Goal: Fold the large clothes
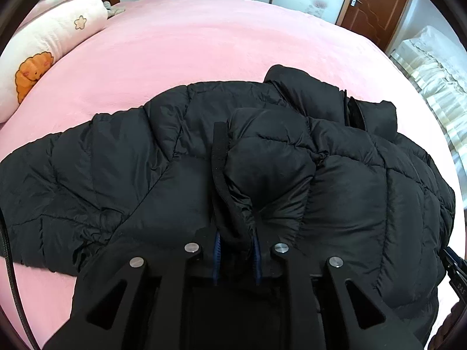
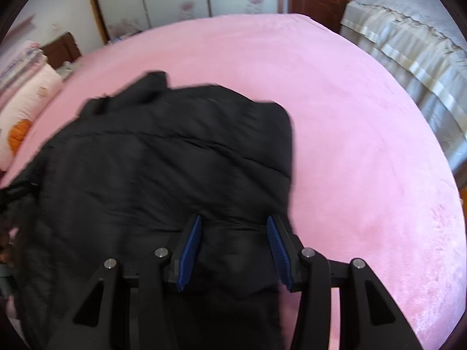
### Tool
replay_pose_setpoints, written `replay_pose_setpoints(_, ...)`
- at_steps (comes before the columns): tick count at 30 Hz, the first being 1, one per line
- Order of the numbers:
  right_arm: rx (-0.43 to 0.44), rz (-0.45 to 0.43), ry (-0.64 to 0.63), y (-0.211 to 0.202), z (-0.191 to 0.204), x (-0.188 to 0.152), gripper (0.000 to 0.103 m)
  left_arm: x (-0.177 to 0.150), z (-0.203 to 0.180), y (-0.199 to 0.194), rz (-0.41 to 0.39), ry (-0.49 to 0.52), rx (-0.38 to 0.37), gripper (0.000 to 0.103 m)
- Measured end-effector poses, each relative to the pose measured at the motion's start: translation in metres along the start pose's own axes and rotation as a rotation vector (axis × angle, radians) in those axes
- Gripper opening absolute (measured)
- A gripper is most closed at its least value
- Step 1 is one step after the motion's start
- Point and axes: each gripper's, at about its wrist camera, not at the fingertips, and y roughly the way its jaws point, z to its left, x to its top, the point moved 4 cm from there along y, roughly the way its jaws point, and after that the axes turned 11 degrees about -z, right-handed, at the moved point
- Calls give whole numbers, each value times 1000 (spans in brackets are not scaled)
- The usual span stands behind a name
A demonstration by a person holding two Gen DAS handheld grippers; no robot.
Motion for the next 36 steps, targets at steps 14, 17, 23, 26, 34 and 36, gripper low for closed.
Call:
replay_pose_setpoints(14, 45, -33, 64, -26, -18, 29, 50, 29, 19, -74, -129, -4, -67, 31)
replay_pose_setpoints(17, 67, -98, 45, -42, -11, 48, 50, 49, 24, -101, -220, -28, -80, 31)
replay_pose_setpoints(23, 114, -127, 1, -36, 23, 80, 50, 68, -17, -89, -217, -6, -134, 31)
replay_pose_setpoints(26, 142, -117, -20, -24, 44, 86, 50, 64, -54, -65, -172, 62, -146, 31)
replay_pose_setpoints(34, 118, -49, -62, 24, 65, 81, 50, 42, -73, 29, -41, 154, 44, 27)
replay_pose_setpoints(36, 84, -39, -70, 35, 54, 78, 50, 42, -68, 33, -41, 155, 53, 27)
